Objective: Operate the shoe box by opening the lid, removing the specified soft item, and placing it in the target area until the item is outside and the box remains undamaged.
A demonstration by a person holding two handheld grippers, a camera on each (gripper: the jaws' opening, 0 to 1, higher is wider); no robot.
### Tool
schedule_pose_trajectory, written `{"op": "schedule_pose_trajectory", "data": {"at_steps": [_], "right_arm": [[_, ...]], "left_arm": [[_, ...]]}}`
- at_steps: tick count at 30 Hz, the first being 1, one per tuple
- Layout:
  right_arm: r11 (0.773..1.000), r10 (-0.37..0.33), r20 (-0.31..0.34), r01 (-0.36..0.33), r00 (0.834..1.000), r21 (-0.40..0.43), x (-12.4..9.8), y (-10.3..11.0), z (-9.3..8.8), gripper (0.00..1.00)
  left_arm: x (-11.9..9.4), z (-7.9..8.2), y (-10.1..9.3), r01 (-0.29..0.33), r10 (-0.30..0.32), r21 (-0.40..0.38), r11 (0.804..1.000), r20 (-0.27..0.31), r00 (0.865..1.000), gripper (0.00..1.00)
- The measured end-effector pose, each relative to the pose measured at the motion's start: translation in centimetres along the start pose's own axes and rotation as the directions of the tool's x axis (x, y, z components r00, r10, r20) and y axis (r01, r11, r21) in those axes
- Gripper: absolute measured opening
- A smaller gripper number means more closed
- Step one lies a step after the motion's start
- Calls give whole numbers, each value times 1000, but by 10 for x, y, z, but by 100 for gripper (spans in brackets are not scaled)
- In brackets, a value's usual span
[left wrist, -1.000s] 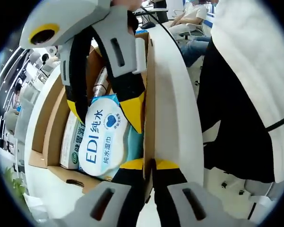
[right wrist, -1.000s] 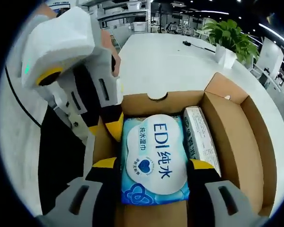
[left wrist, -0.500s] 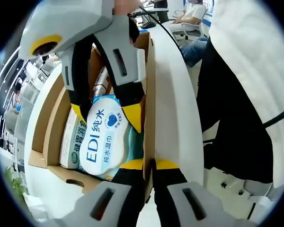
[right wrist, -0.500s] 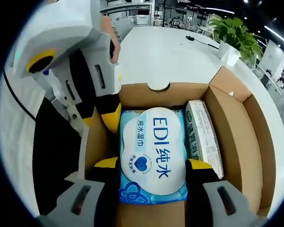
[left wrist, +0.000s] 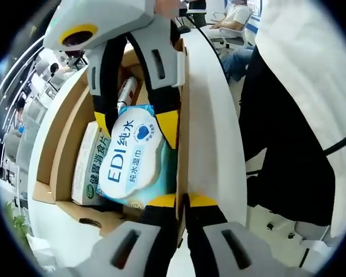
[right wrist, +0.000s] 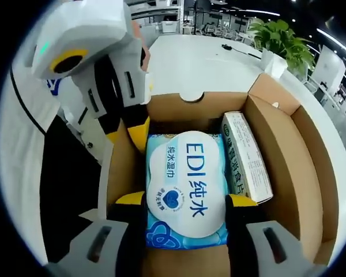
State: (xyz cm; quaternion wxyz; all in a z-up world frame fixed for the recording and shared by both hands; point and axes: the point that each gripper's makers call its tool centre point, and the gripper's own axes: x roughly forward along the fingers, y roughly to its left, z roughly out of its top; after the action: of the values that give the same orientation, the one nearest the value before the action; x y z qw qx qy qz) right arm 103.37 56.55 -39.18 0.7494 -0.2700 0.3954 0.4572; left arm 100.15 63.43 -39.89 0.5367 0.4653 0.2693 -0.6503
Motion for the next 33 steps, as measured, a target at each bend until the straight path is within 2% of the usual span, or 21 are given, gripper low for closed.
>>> {"op": "schedule_pose_trajectory", "data": {"at_steps": [2,5,10,16,23,25,26,27,33], "right_arm": [[1000,-2,-12,2,1000,0,-3,1,-4,54],[1000,7,-59,-7,998,-4,-4,-4,-23,54],[1000,4,-71,-3,998,17,-18,-8,-42,54],[1000,9,-75,-7,997,20,-22,-10,-51,54],[1000,28,-126,-28,992,-4,-29,-13,-64,54],[999,42,-177,-46,983,-17,-36,-11,-73,54],[998,50,-231,-60,972,-35,-38,-14,-84,54],[997,51,-248,-63,967,-41,-40,-15,-89,54],[997,59,-283,-69,957,-26,-50,-18,-99,54]], "left_arm": [[0,0,0,-4,4,-6,1000,0,1000,4],[0,0,0,-2,2,-4,1000,0,1000,4],[0,0,1,0,0,-7,1000,-1,1000,4],[0,-1,1,-9,9,-7,1000,2,1000,4],[0,-1,1,-9,9,-7,1000,4,1000,4],[1,-2,2,-9,9,-5,1000,3,1000,4],[1,-2,2,-8,8,-5,1000,4,1000,4],[1,-2,2,-3,3,-4,1000,3,1000,4],[2,-2,1,4,-4,-7,1000,-2,1000,4]]}}
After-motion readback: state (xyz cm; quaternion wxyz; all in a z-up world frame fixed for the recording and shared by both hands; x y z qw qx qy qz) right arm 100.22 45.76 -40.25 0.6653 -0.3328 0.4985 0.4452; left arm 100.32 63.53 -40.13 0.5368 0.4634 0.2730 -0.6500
